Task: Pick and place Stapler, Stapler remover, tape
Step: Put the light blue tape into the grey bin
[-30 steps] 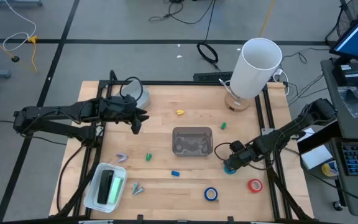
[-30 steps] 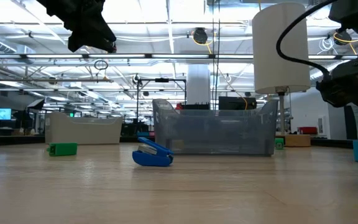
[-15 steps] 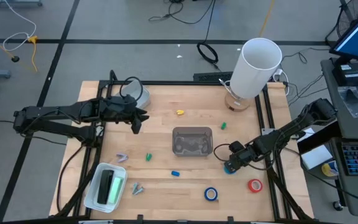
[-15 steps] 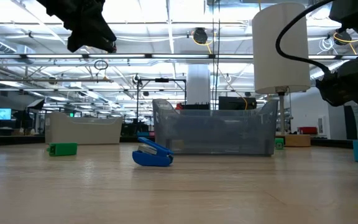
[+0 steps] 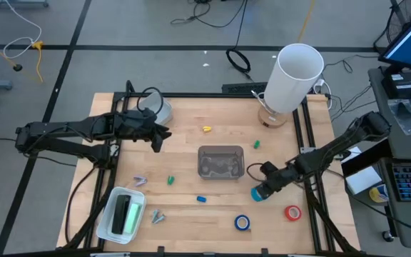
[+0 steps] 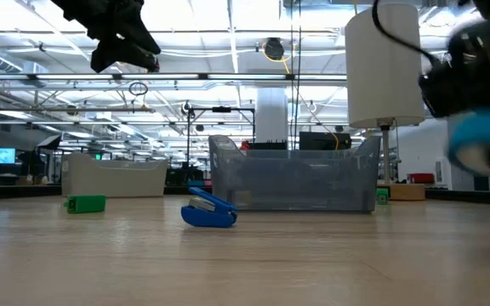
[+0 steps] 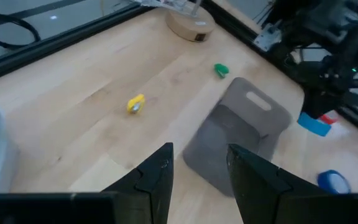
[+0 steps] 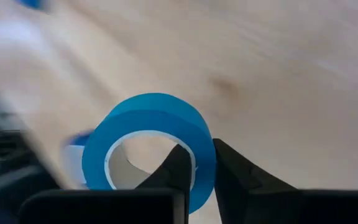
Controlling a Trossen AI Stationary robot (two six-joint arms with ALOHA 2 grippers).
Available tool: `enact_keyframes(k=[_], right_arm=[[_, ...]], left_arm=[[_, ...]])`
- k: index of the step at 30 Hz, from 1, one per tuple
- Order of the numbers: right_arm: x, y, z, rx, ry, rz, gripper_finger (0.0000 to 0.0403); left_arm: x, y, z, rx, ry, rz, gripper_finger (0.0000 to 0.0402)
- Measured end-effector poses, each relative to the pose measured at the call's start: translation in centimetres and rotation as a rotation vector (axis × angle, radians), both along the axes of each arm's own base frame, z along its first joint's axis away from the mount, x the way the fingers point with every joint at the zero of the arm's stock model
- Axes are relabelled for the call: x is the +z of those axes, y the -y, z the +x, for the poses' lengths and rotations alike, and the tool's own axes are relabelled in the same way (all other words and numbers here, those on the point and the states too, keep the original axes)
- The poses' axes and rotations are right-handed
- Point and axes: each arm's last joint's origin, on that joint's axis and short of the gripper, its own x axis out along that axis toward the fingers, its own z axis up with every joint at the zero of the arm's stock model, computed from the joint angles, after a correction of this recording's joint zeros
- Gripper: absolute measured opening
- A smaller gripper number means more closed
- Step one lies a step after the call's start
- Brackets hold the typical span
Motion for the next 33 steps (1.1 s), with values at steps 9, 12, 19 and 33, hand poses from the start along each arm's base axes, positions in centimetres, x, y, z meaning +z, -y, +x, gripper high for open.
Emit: enact_keyframes(k=[9,12,19,33], right_arm=[[5.2,2.1,2.3,-0.110,0.568,-0.113,0.0031],[6.3,3.4,3.0,-0.148,0.693,-0.178,0.0031],[7.4,6.6,3.9,-0.212,0.799,-0.420,0.0031],[7.1,9.1,6.5,-0.312,0.917,-0.557,0.0031]], left_arm=[[0.7,0.7,3.1,-0.175,0.174,0.014,0.0150],[0.4,1.3,4.8,-0.246,0.220,0.071,0.0150],[-0.5,2.2,7.9,-0.309,0.309,0.143,0.0150],[-2.0,2.8,11.3,-0.299,0.435,0.080,0.0150]])
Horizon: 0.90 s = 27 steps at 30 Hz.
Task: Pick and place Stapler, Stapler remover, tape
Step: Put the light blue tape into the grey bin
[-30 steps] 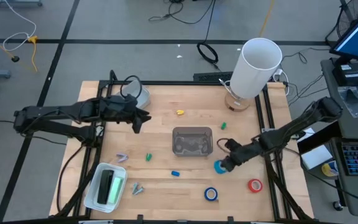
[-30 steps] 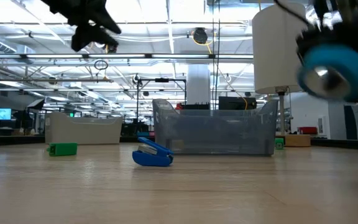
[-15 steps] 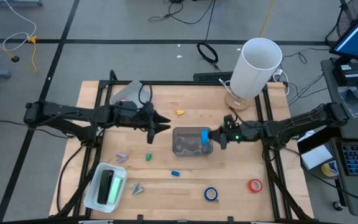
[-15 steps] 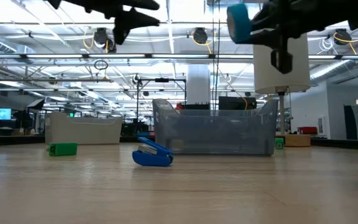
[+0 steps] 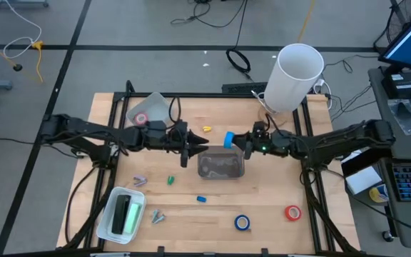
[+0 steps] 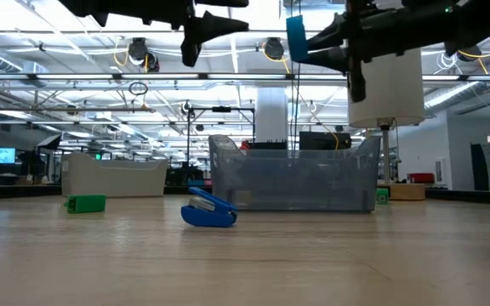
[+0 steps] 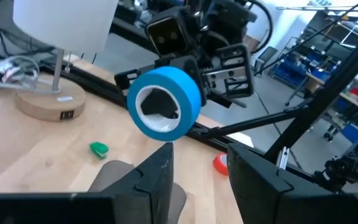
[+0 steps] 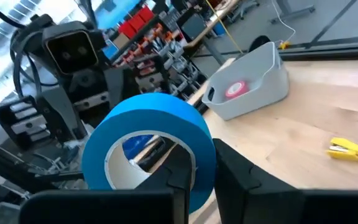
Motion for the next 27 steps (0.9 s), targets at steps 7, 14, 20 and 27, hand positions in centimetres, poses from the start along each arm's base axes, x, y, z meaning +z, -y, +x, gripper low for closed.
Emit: enact_keyframes(k=[7,14,20,27], right_arm=[[-0.4,0.7,2.0,0.059,0.028,0.015,0.0031],[0.7,0.9,4.2,0.138,0.028,-0.028,0.0031],[1.0,0.7,5.7,0.203,-0.010,-0.038,0.0031],[1.0,0.8,7.1,0.236,-0.037,-0.031,0.0031]], left_arm=[[-0.2,0.0,0.8,-0.019,-0.011,-0.052,0.0150],[0.0,0.0,0.8,-0.025,-0.007,-0.052,0.0150],[0.0,0.0,0.8,-0.026,-0.009,-0.052,0.0150],[-0.1,0.1,0.8,-0.059,-0.024,-0.064,0.0150]])
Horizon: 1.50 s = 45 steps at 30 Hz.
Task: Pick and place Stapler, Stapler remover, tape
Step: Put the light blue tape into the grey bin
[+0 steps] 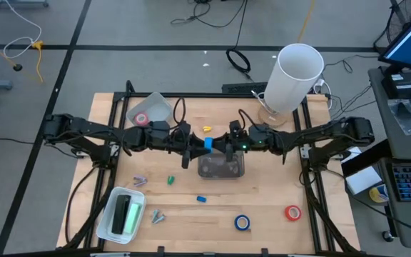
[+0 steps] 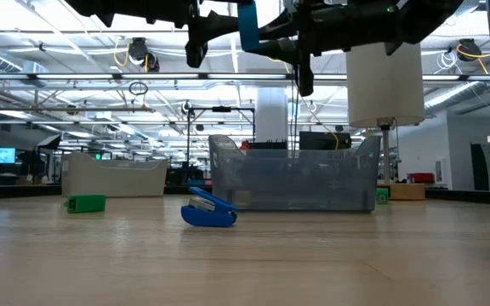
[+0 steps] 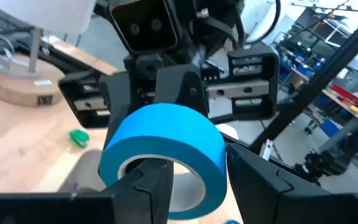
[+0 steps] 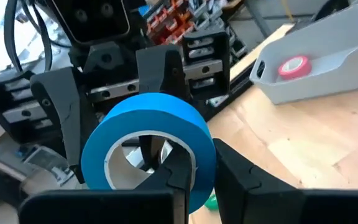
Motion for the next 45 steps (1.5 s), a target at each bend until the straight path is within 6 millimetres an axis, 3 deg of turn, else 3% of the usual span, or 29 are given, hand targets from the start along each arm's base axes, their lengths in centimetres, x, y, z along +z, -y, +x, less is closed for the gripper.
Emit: enact_keyframes(k=[4,9,17,25,31,36,45], right_arm=[[0.2,0.0,0.1,-0.002,-0.015,-0.005,0.0031],[0.3,0.0,0.2,0.013,-0.002,-0.036,0.0042],[-0.2,-0.4,0.1,0.180,-0.046,-0.026,0.0145],[-0.6,-1.2,-0.2,0.418,-0.090,0.065,0.0182],[-0.5,-1.3,-0.2,0.440,-0.085,0.067,0.0177],[-0.4,-1.3,-0.2,0.435,-0.079,0.064,0.0172],[-0.4,-1.2,-0.1,0.401,-0.083,0.094,0.0172]], left_arm=[[-0.1,0.1,0.0,-0.027,-0.012,-0.044,0.0131],[-0.1,0.3,0.0,-0.085,-0.015,-0.054,0.0038],[-1.5,0.2,-0.4,-0.140,-0.170,-0.041,0.0037],[-3.6,-1.5,-2.9,0.009,-0.515,-0.020,0.0037],[-3.7,-4.5,-5.7,0.297,-0.728,0.085,0.0037],[-4.1,-8.5,-8.2,0.586,-0.895,0.176,0.0037],[-5.8,-16.6,-11.6,0.767,-1.017,0.071,0.0037]])
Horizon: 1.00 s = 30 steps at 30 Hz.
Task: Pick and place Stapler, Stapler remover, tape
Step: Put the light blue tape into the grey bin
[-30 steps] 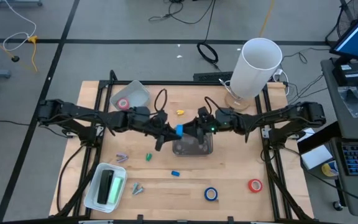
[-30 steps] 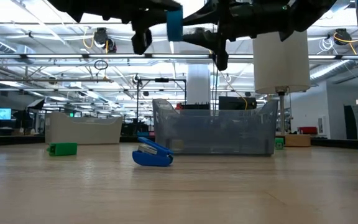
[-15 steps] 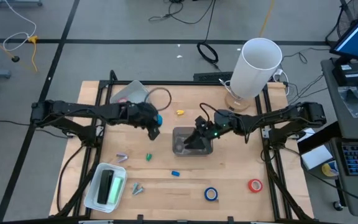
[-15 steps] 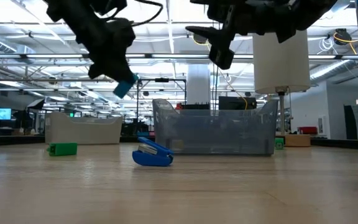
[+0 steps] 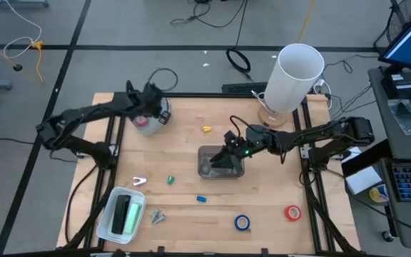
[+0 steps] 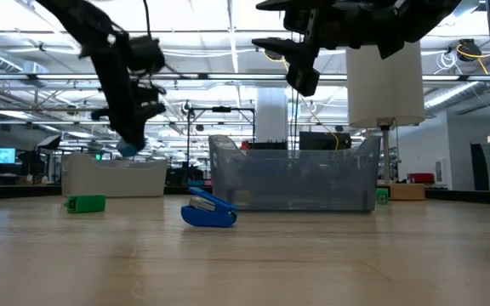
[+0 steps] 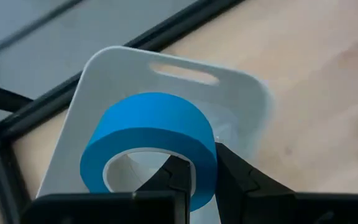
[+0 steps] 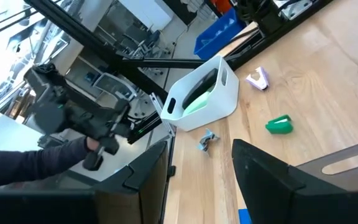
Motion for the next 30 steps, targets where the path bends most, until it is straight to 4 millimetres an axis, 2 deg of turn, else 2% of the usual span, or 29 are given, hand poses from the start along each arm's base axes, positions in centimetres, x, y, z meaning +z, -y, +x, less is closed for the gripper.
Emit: enact_keyframes(k=[5,14,24,30], right_arm=[[0.0,0.1,0.0,-0.036,-0.003,0.001,0.0173],[0.0,0.4,0.0,-0.067,-0.010,0.018,0.0172],[0.0,0.4,0.0,-0.064,-0.011,0.018,0.0175],[0.0,0.4,0.0,-0.062,-0.015,0.032,0.0173]], left_arm=[[-1.7,-2.2,-0.4,-0.006,-0.027,-0.054,0.0037],[-4.3,-3.8,0.0,-0.009,-0.126,-0.089,0.0037],[-4.7,-5.4,1.3,-0.022,-0.171,-0.110,0.0039],[-4.6,-5.5,1.4,-0.021,-0.185,-0.111,0.0078]])
